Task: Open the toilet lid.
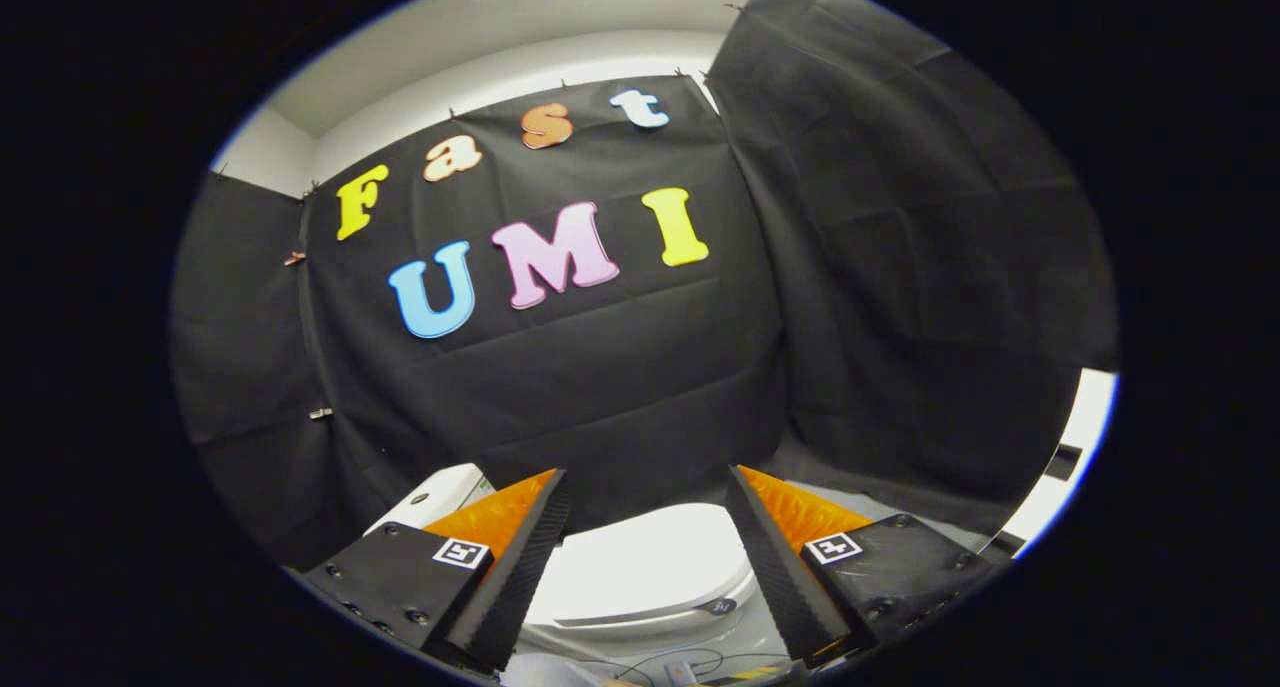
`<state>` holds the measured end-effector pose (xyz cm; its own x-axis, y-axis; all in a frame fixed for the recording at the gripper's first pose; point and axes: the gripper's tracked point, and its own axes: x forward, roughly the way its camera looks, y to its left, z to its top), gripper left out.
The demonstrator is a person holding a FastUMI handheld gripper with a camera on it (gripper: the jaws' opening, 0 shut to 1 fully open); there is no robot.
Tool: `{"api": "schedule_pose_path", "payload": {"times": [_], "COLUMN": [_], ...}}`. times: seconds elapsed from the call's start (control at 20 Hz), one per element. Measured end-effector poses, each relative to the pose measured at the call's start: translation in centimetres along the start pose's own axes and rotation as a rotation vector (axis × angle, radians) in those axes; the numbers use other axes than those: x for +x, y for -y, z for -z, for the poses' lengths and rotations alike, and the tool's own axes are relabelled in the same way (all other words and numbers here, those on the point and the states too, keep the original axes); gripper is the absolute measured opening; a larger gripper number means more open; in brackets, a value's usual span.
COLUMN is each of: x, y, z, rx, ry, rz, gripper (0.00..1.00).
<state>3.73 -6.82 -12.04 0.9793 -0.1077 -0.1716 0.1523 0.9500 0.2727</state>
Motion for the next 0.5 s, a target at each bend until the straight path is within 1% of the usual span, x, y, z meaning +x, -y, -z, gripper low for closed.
{"api": "schedule_pose_path", "payload": {"times": [0.1,0.25,0.3,0.5], "x": [1.7,3.9,5.2,7.4], "y": [2.0,4.5,5.1,7.9], "z": [2.5,6.5,8.4,13.8], "rx": [0.036,0.098,0.127,0.211], "ry": [-0.053,-0.125,-0.168,-0.274], "rz": [0.039,0.067,0.073,0.105], "gripper": [0.97,0.97,0.97,0.96]}}
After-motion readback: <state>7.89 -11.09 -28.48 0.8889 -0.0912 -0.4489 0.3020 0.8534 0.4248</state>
